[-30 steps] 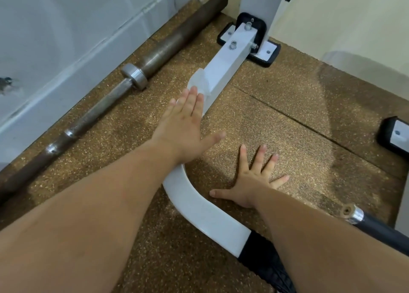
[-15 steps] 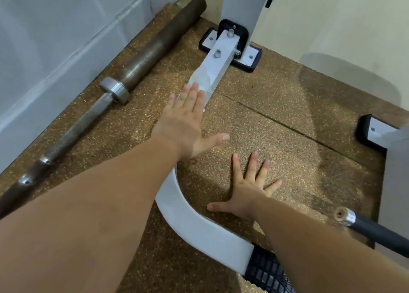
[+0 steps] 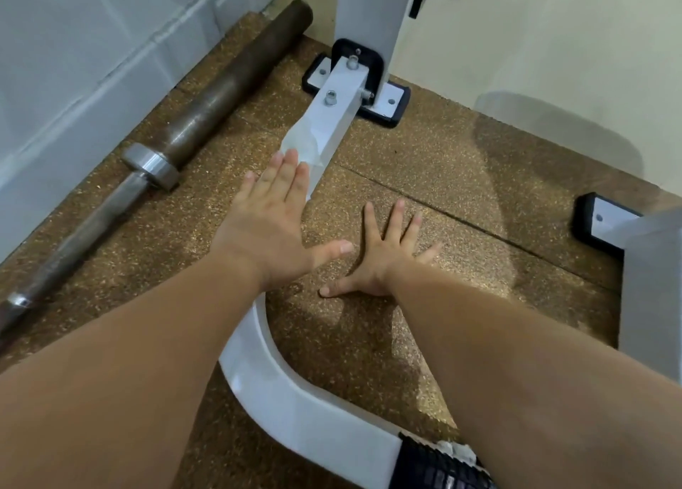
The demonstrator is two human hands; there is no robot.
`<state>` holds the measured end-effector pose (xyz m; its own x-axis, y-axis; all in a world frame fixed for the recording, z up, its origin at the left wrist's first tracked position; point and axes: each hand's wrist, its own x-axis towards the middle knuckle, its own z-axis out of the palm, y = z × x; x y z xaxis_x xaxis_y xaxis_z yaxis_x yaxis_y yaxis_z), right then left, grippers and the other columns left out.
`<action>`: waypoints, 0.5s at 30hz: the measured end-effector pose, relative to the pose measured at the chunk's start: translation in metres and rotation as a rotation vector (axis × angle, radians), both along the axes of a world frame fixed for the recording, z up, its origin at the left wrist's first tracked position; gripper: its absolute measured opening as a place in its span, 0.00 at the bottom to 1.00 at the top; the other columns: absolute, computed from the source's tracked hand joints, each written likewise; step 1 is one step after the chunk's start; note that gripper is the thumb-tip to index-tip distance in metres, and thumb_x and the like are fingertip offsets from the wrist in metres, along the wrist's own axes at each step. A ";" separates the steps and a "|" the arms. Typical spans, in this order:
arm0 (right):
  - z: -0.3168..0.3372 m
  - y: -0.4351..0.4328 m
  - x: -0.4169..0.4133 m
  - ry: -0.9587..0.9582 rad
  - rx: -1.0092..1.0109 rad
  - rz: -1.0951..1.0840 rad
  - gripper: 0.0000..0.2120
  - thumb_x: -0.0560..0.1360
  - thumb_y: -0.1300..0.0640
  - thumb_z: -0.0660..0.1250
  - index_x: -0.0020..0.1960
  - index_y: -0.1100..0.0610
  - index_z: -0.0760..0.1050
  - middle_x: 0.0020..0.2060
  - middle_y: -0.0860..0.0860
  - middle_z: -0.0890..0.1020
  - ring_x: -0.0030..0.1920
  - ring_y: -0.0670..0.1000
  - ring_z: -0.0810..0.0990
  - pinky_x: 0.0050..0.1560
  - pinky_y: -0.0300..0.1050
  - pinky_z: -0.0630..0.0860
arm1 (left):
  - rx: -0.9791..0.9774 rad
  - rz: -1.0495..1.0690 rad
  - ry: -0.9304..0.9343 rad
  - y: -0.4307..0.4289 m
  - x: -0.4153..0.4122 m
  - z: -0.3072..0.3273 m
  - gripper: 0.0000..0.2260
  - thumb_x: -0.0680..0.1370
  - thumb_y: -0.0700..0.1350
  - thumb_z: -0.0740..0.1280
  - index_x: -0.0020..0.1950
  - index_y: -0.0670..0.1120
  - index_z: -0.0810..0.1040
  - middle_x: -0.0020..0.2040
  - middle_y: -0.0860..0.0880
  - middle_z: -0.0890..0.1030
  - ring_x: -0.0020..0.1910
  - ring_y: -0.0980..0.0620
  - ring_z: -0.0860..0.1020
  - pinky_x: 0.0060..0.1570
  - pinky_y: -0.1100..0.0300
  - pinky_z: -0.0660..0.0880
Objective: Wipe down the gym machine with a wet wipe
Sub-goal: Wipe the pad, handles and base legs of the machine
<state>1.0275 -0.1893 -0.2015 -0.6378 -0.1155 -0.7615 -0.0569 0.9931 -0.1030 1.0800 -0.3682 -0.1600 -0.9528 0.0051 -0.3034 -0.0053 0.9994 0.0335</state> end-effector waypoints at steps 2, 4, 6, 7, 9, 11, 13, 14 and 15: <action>-0.002 0.001 0.001 -0.034 0.006 0.017 0.81 0.48 0.20 0.76 0.71 0.39 0.14 0.66 0.54 0.12 0.69 0.66 0.15 0.67 0.84 0.33 | -0.014 -0.003 -0.002 0.000 0.000 0.001 0.55 0.68 0.82 0.39 0.81 0.45 0.29 0.80 0.46 0.27 0.79 0.49 0.28 0.80 0.46 0.37; -0.003 0.002 -0.001 -0.045 0.010 0.035 0.81 0.49 0.22 0.78 0.70 0.40 0.14 0.66 0.54 0.11 0.68 0.66 0.14 0.67 0.84 0.33 | -0.044 -0.013 -0.004 -0.001 0.001 0.000 0.55 0.68 0.82 0.38 0.80 0.45 0.28 0.80 0.46 0.27 0.79 0.48 0.28 0.80 0.46 0.37; -0.003 0.002 -0.002 -0.046 0.009 0.032 0.81 0.50 0.23 0.78 0.70 0.40 0.14 0.65 0.55 0.11 0.68 0.66 0.14 0.67 0.84 0.32 | -0.029 -0.019 -0.018 -0.001 -0.004 0.002 0.56 0.68 0.83 0.39 0.80 0.45 0.28 0.80 0.46 0.27 0.79 0.48 0.28 0.80 0.45 0.36; -0.003 0.002 -0.001 -0.048 0.004 0.033 0.81 0.50 0.23 0.78 0.70 0.40 0.14 0.65 0.54 0.11 0.67 0.66 0.14 0.67 0.84 0.32 | -0.006 -0.020 -0.027 0.000 -0.012 0.004 0.56 0.68 0.83 0.41 0.81 0.45 0.29 0.80 0.46 0.28 0.79 0.48 0.28 0.80 0.45 0.37; -0.001 0.001 0.000 -0.059 0.006 0.031 0.80 0.50 0.23 0.78 0.69 0.40 0.13 0.65 0.54 0.11 0.67 0.66 0.13 0.67 0.83 0.32 | 0.036 -0.031 -0.042 0.004 -0.039 0.009 0.57 0.67 0.83 0.41 0.82 0.44 0.32 0.82 0.45 0.30 0.81 0.48 0.31 0.81 0.45 0.39; 0.000 0.001 -0.001 -0.068 0.018 0.034 0.80 0.50 0.23 0.78 0.68 0.40 0.12 0.65 0.54 0.11 0.68 0.66 0.13 0.68 0.84 0.33 | 0.063 -0.037 -0.039 0.011 -0.067 0.014 0.58 0.67 0.83 0.42 0.82 0.44 0.34 0.83 0.44 0.33 0.82 0.47 0.35 0.81 0.44 0.41; 0.000 0.001 -0.001 -0.076 0.021 0.035 0.80 0.50 0.23 0.78 0.68 0.40 0.12 0.64 0.54 0.10 0.67 0.66 0.13 0.67 0.83 0.32 | 0.082 -0.023 -0.031 0.015 -0.085 0.015 0.58 0.67 0.83 0.44 0.83 0.43 0.35 0.83 0.44 0.35 0.82 0.46 0.36 0.81 0.43 0.42; 0.000 0.001 -0.001 -0.085 0.021 0.034 0.80 0.51 0.23 0.78 0.68 0.41 0.13 0.64 0.54 0.10 0.67 0.66 0.13 0.67 0.83 0.32 | 0.083 -0.020 -0.037 0.016 -0.086 0.014 0.58 0.68 0.83 0.44 0.83 0.43 0.36 0.83 0.44 0.35 0.82 0.46 0.36 0.81 0.43 0.42; 0.001 0.001 -0.002 -0.093 0.020 0.037 0.80 0.51 0.23 0.78 0.68 0.41 0.13 0.64 0.54 0.10 0.67 0.66 0.13 0.67 0.83 0.31 | 0.076 -0.022 -0.047 0.015 -0.081 0.013 0.58 0.68 0.83 0.44 0.82 0.43 0.35 0.83 0.43 0.34 0.82 0.46 0.36 0.81 0.43 0.42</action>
<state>1.0258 -0.1885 -0.2007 -0.5598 -0.1216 -0.8196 -0.0846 0.9924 -0.0895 0.9994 -0.3530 -0.1465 -0.9369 0.0509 -0.3459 0.0137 0.9939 0.1090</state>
